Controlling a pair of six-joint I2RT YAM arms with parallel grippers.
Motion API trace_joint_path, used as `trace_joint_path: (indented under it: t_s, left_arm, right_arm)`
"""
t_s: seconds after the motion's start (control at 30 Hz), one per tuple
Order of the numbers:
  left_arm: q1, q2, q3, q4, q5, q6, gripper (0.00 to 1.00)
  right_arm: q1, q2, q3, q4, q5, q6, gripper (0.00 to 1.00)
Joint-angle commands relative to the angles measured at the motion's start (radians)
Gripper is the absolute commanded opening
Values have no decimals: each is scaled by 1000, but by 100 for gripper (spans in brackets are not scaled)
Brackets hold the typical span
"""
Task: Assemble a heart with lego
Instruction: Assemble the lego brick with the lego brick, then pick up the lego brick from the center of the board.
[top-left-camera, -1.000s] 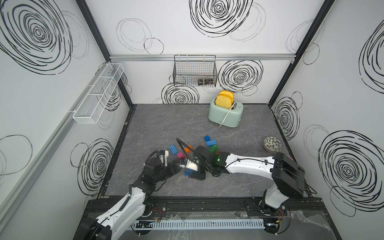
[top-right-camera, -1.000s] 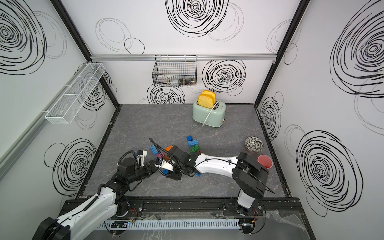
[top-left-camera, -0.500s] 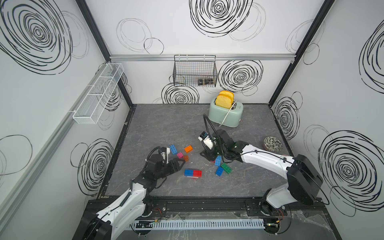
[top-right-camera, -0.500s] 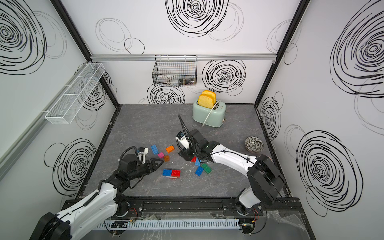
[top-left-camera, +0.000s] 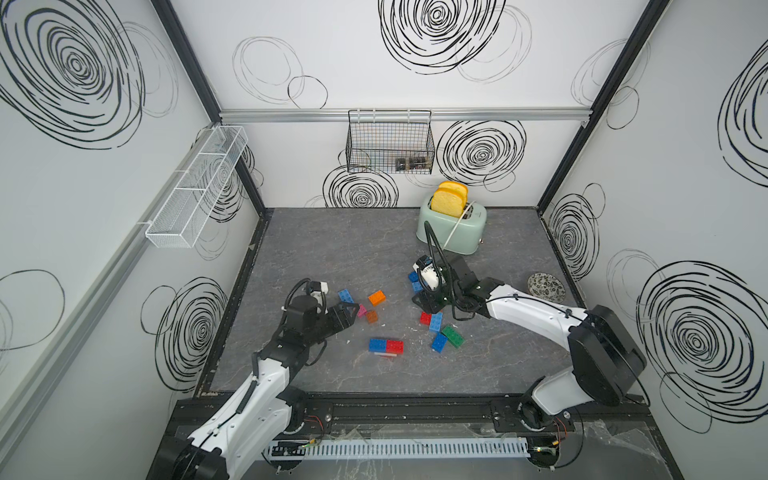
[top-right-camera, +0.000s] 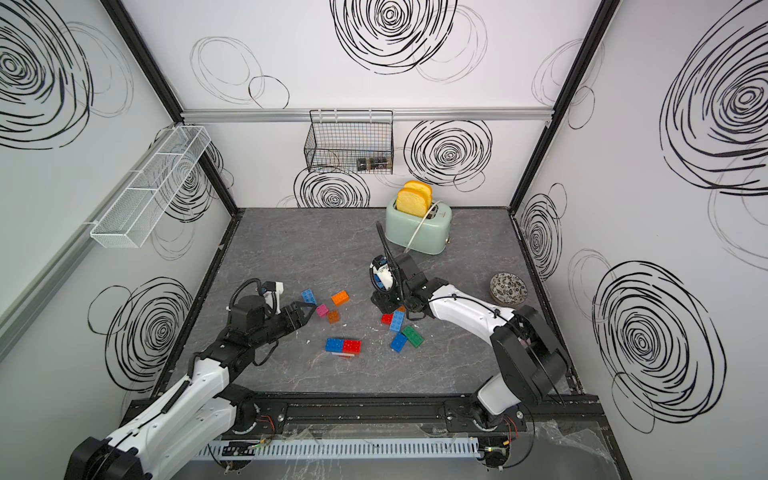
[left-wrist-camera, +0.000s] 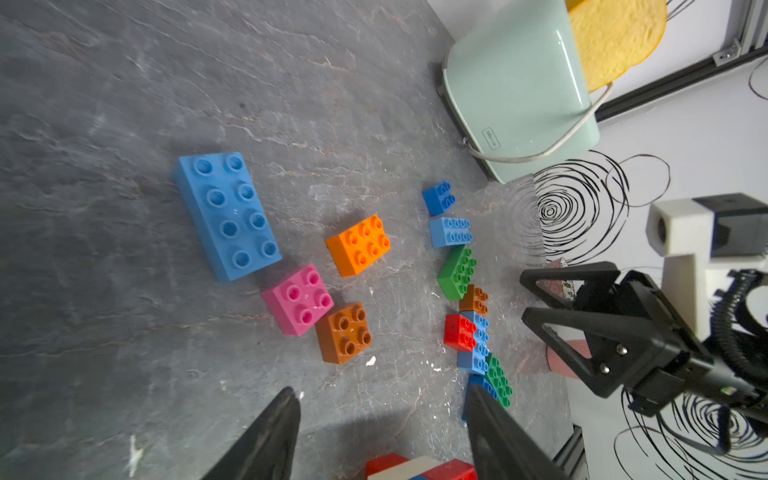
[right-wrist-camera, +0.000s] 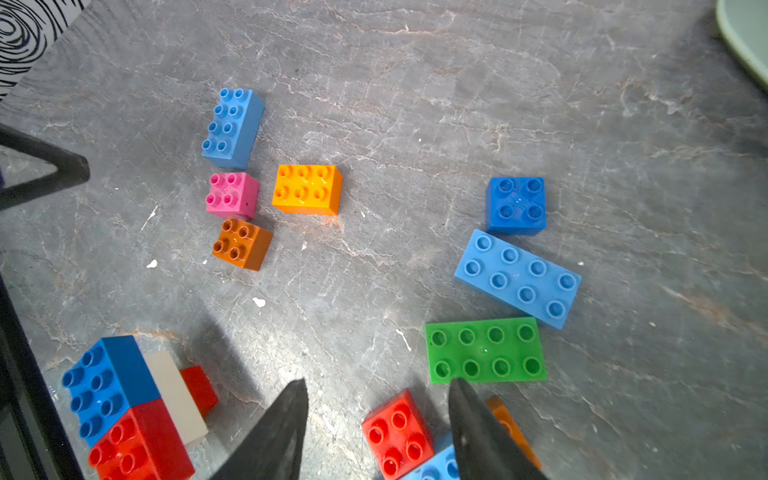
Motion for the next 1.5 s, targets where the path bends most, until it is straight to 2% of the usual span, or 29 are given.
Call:
trace_joint_path:
  t_s: [0.0,0.2,0.5,0.73,0.97,1.33,1.47]
  left_arm:
    - [53,0,37,-15,11,37,68]
    - [131,18,44,-27,41,52,68]
    - [283,-10,38,-64,3,33,69]
    - [333,-12,25,-47,-5,-2,70]
    - [432,-20,-5,-21,82,-22,70]
    - [443,-28,-8,-12,106,-21,70]
    - [443,-28,-7,-11,107,-22,70]
  right_arm:
    - [16,39,33,10,0,4,57]
    - [79,125,125,-11,29,-16,57]
    - [217,325,355,-20,52,-16,57]
    - [258,497,534,-11,31,9,57]
    - [272,624,665,7,5,47,58]
    - [288,761,791,26,4,68,59]
    - [305,807,844,4,47,50,59]
